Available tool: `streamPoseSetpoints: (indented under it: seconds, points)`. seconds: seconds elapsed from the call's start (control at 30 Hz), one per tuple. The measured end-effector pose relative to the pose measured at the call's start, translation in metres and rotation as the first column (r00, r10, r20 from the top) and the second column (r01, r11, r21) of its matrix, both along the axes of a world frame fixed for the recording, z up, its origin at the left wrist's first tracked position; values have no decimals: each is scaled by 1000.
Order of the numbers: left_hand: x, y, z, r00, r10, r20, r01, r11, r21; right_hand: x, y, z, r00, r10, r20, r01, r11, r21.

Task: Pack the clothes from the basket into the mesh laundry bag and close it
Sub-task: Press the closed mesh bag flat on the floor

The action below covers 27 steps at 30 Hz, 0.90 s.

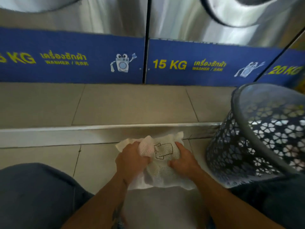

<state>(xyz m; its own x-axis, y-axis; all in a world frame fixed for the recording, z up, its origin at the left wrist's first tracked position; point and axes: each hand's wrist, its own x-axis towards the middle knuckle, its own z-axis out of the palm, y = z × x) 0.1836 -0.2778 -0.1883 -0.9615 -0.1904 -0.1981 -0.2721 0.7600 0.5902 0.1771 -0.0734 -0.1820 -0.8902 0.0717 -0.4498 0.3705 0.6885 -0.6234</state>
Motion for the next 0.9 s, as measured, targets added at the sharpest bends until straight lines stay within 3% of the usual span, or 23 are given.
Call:
streamPoseSetpoints:
  seconds: [0.27,0.4,0.53,0.6,0.7,0.77,0.9]
  points:
    - [-55,8,103,956,-22,-291,28,1000,15,-60,19,105,955,39,-294,-23,998,58]
    - [-113,5,125,955,-65,-288,61,998,-22,-117,18,128,912,142,-385,-93,985,145]
    - [-185,8,115,957,-100,-272,73,991,-110,-189,20,101,864,206,-459,-149,976,157]
    - [-221,11,91,971,-148,-190,118,980,-161,-225,26,69,888,223,-401,-155,968,195]
    - [-257,15,42,983,-161,86,176,962,-211,-256,35,21,961,248,-125,-218,952,217]
    - [-270,18,24,980,-137,147,173,945,-278,-268,38,7,963,254,-89,-230,949,215]
    - [-285,13,62,932,-171,319,317,812,-490,-288,36,31,941,324,97,-337,918,209]
